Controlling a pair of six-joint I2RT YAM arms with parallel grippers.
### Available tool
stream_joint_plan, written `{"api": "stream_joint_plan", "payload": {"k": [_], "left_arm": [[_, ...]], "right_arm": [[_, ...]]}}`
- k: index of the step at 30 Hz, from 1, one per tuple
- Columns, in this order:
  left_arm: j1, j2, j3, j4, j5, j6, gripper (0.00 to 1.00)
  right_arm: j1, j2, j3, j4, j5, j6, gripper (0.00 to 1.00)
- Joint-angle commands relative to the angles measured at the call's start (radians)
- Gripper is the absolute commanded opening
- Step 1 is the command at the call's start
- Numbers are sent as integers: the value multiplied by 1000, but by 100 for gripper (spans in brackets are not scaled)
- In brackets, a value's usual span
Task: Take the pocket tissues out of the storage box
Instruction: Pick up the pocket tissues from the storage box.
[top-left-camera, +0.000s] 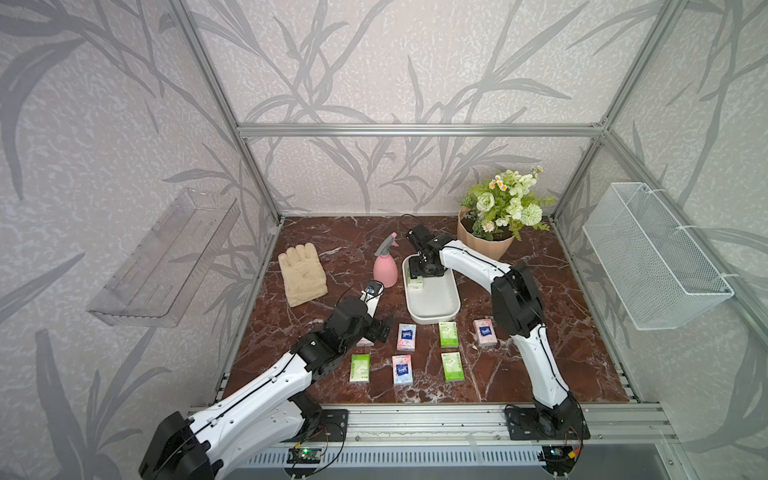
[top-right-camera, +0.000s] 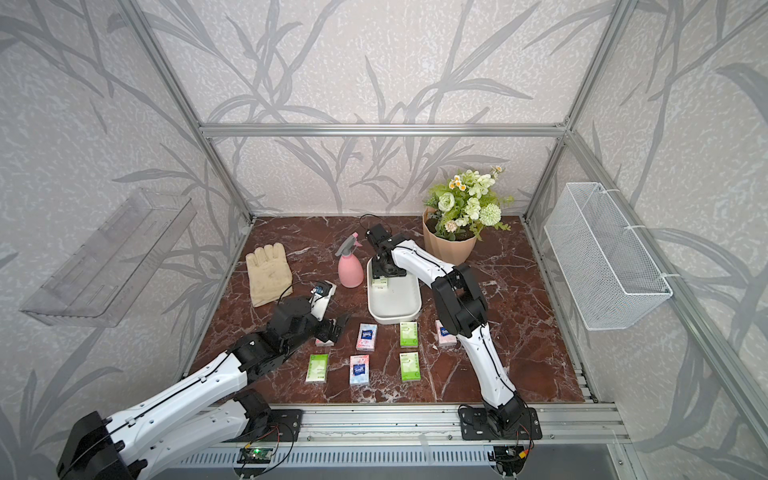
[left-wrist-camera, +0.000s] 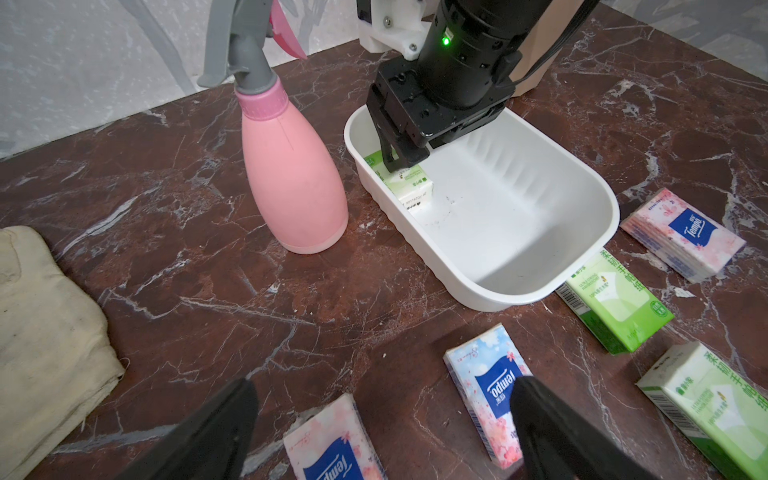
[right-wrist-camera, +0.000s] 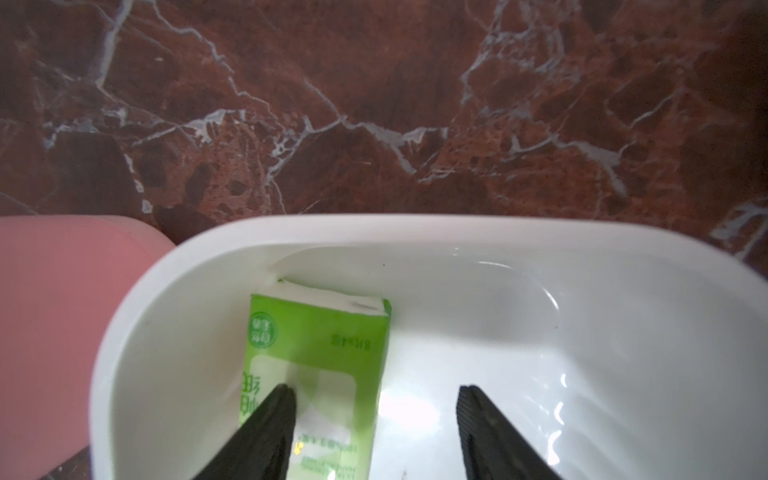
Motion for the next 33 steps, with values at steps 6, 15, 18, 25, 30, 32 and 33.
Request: {"api": "stream_joint_plan", "payload": {"k": [6, 15, 18, 25, 30, 32, 33], "left_arm": [[3, 17, -5, 13, -13, 7, 100], [3, 20, -4, 11, -18, 10, 100], [3, 22, -4, 9, -19, 10, 100], [3, 22, -5, 9, -22, 10, 100], [3, 24, -5, 12, -18, 9, 100], [3, 26, -3, 13, -17, 8, 100], [3, 26, -4, 13, -16, 8, 100]], "right_arm": [[-3, -47, -56, 126, -119, 1, 71], [0, 61, 43, 45, -120, -4, 71], [0, 89, 78, -9, -98, -15, 71], [1, 71, 80, -93, 5, -39, 70], [2, 50, 72, -116, 41, -56, 69], [2, 54, 64, -108, 30, -61, 69], [2, 58, 66, -109, 25, -61, 68]]}}
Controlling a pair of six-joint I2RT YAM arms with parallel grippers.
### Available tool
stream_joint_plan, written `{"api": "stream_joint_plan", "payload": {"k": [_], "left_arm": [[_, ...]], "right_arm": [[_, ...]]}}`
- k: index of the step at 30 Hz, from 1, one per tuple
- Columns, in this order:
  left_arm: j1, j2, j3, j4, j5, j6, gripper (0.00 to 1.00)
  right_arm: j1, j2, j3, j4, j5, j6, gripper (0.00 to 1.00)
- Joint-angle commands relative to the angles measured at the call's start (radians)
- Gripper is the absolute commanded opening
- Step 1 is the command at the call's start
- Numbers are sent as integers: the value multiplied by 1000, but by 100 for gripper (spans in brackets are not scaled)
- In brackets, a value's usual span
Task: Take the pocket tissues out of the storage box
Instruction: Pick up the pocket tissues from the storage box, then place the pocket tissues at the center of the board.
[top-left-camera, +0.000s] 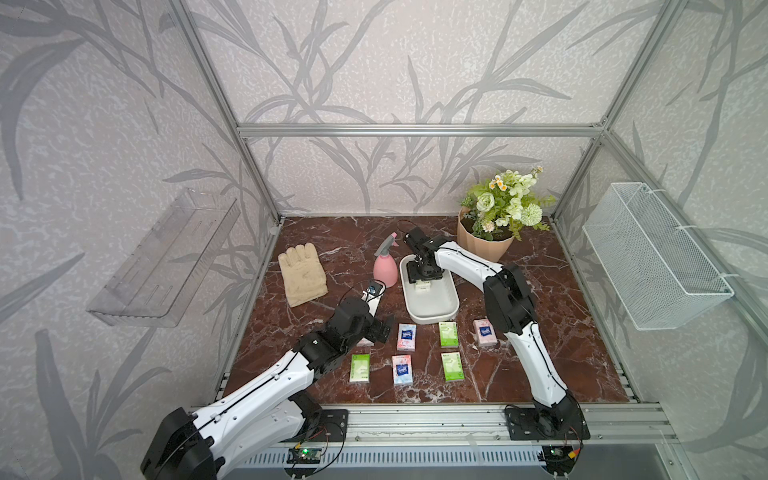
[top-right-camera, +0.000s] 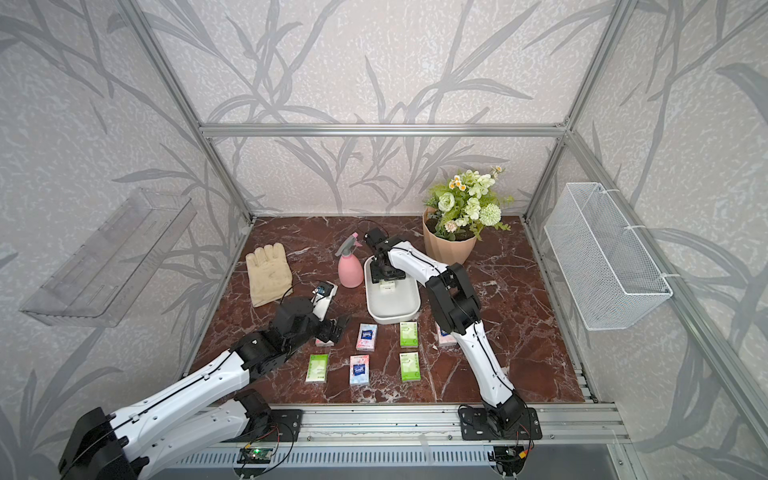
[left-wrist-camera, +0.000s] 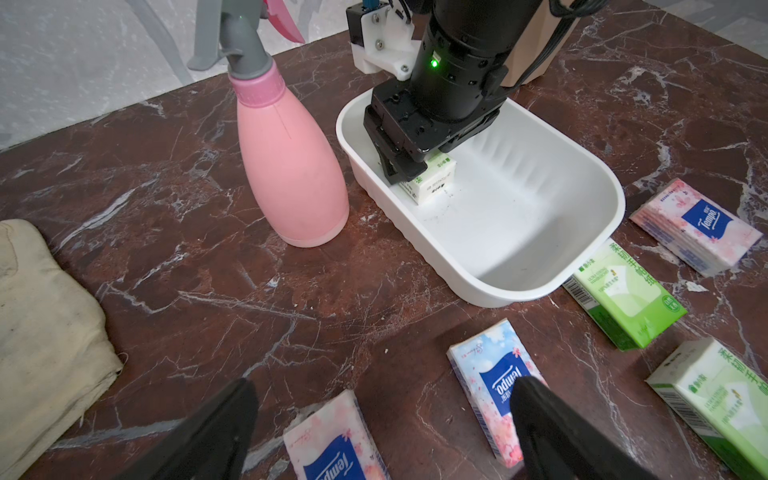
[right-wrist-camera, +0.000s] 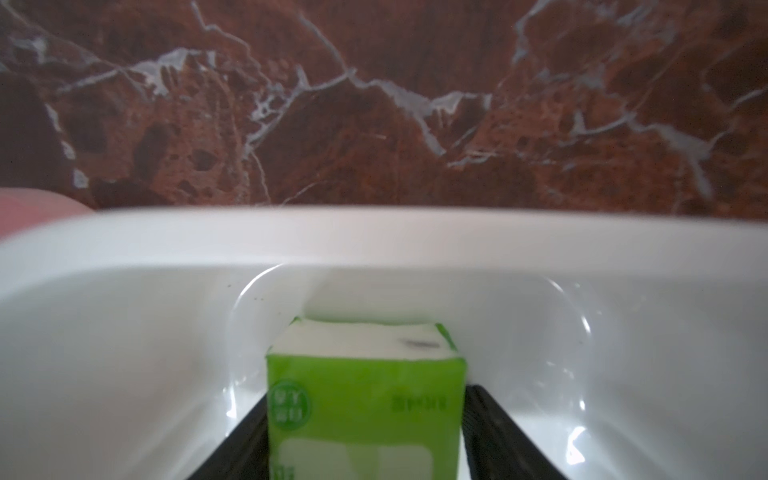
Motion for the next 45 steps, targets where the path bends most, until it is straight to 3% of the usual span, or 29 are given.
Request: {"api": "stream_joint_plan", "payload": {"k": [1, 7, 19, 33, 40, 45], "left_arm": [[3, 7, -4, 13, -12, 8, 100], [3, 2, -3, 13, -20, 12, 100], [4, -44, -12, 31, -23, 32, 100], [4, -86, -33, 71, 2, 16, 100], [5, -82, -38, 79, 19, 7, 100], [4, -79, -39, 81, 18, 6, 100]], "right_arm": [[-1, -20, -5, -49, 16, -16, 67], [8, -47, -26, -48, 10, -7, 55], [42, -338, -209, -14, 34, 21, 54], [106, -916, -717, -151, 77, 108, 54], [157, -1209, -1024, -224, 83, 253, 53], [192, -1337, -1198, -226, 71, 371, 53]]}}
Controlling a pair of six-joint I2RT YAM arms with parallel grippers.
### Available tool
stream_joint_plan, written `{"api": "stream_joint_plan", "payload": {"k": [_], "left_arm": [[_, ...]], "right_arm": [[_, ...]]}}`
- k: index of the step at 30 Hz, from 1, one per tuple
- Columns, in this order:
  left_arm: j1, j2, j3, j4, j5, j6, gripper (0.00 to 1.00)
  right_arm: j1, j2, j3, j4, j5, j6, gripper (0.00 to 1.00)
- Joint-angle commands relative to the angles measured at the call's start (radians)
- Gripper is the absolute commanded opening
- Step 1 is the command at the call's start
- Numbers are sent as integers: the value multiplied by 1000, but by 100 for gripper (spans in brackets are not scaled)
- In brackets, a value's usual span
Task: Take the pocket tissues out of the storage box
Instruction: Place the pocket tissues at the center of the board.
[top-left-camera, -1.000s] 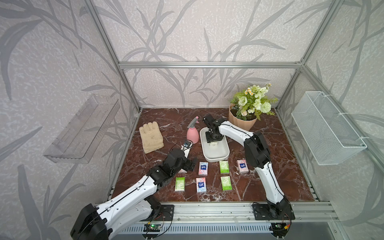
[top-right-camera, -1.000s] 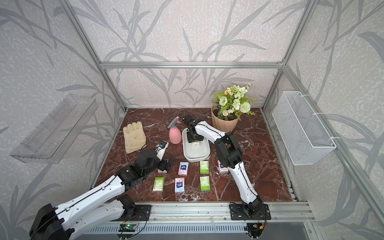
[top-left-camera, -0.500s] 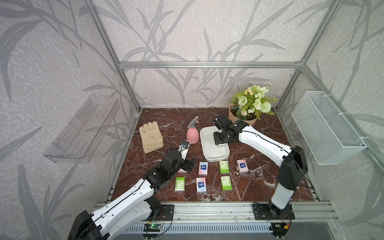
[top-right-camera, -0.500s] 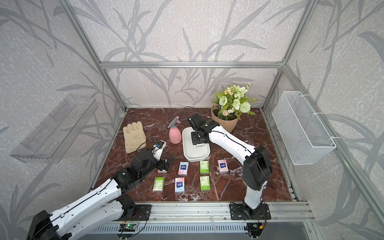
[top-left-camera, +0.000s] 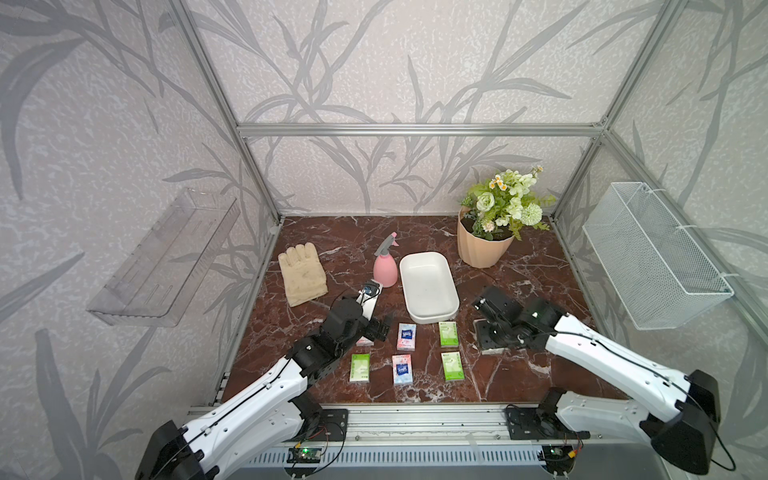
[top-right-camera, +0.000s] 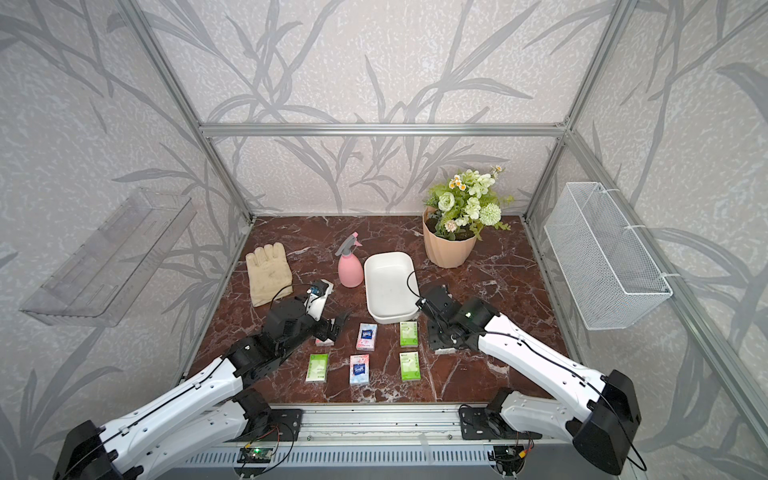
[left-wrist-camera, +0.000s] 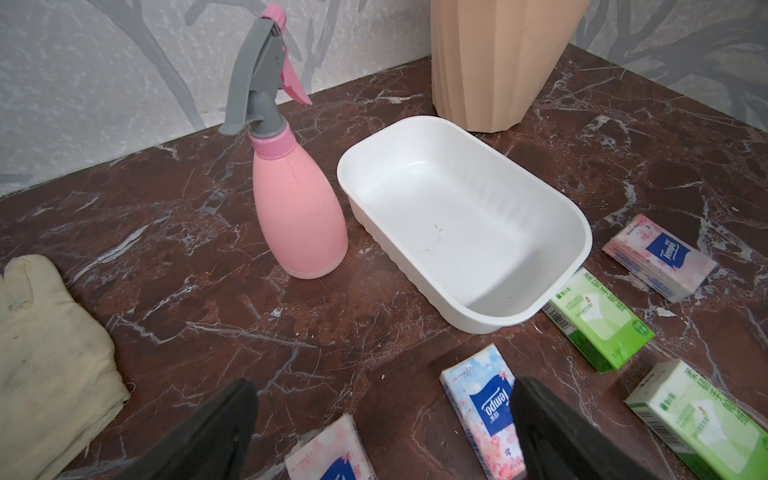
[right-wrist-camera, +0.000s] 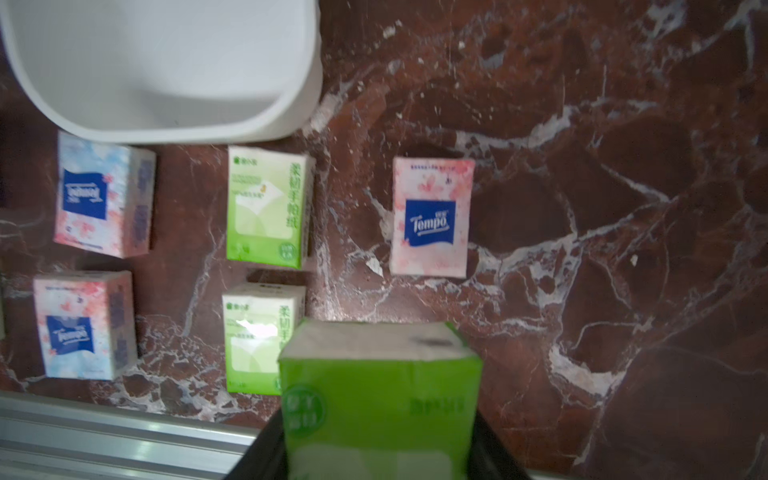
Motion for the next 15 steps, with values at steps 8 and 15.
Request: {"api": "stream_joint_plan", "payload": {"k": [8, 15], "left_arm": [[4, 6, -16, 27, 13, -10, 100], [4, 8, -17, 25, 11, -4, 100]], "right_arm": [[29, -104, -262, 107, -24, 160, 53], [29, -70, -345, 243, -25, 126, 53]]}}
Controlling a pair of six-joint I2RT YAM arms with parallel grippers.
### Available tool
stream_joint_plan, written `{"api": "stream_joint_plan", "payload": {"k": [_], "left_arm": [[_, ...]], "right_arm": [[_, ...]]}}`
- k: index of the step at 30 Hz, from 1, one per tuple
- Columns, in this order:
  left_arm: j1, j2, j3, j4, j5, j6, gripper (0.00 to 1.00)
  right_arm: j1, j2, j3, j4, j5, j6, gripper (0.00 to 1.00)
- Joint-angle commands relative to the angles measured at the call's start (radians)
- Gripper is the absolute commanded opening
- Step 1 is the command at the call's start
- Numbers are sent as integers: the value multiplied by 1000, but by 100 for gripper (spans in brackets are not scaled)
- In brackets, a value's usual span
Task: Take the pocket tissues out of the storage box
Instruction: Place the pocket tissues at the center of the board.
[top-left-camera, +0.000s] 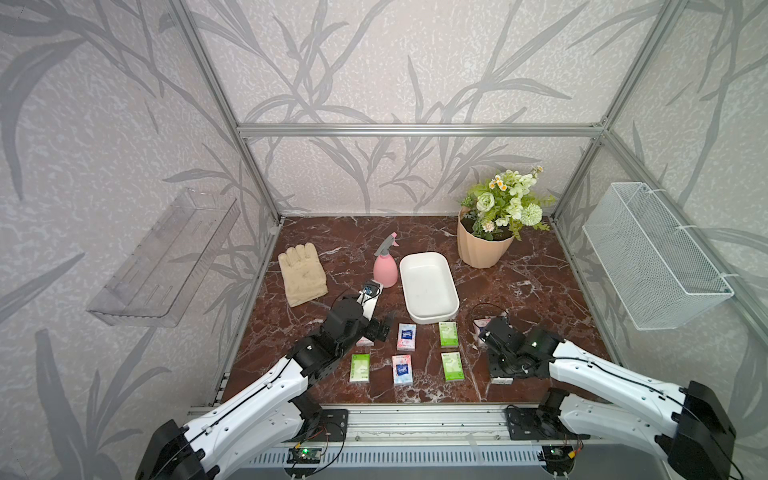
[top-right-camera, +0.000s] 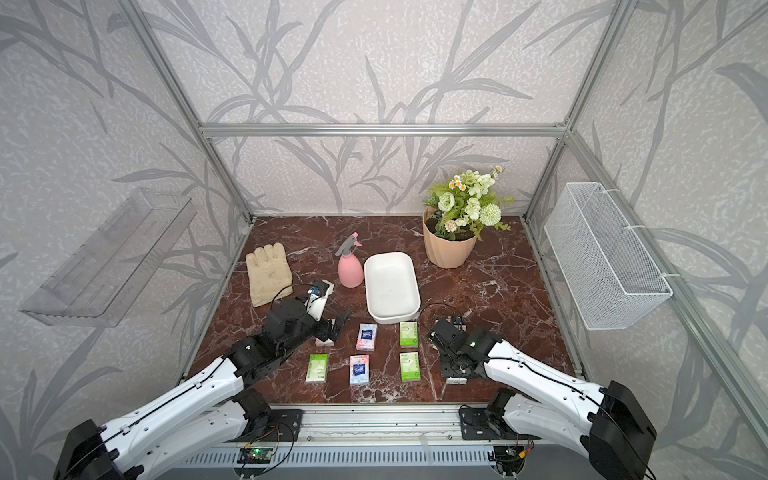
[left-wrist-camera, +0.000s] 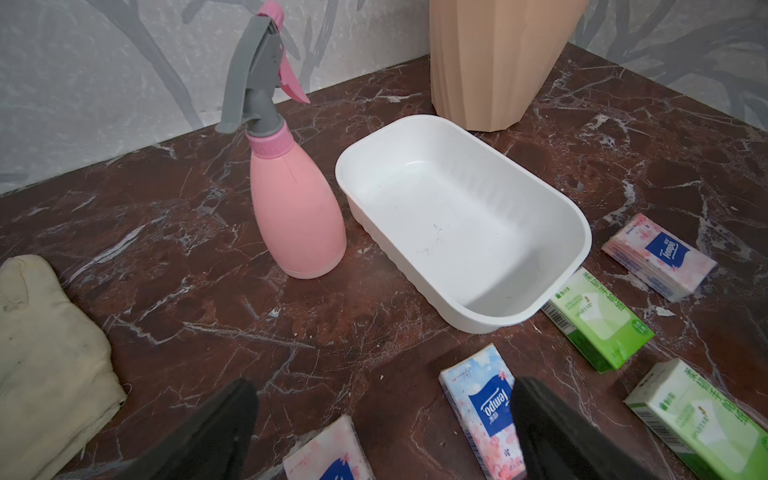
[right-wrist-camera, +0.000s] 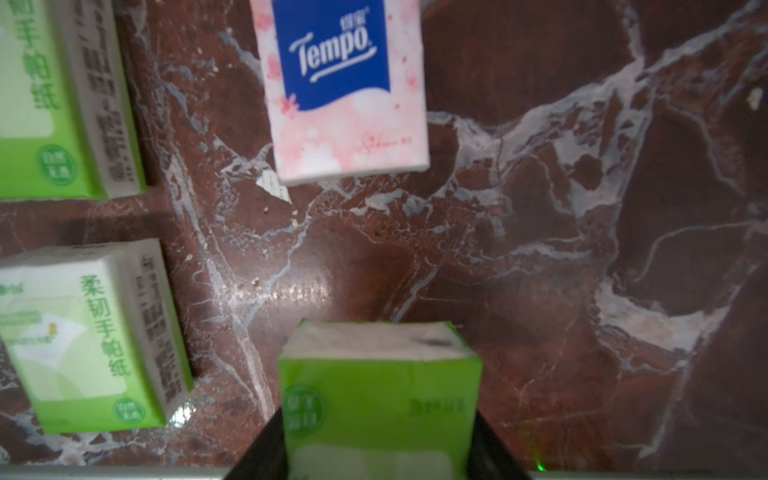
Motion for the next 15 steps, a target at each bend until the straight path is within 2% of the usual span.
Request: {"api": "stream_joint_plan", "payload": {"k": [1, 10, 15], "left_arm": [[5, 3, -16, 19, 6, 1, 100], [4, 12, -19, 19, -12, 11, 100], [4, 14, -21, 16, -10, 10, 100]], "right_arm": [[6, 26, -19, 89, 4, -10, 53], [6, 84, -51, 113, 8, -23, 55], [6, 58, -57, 80, 31, -20, 64]]}}
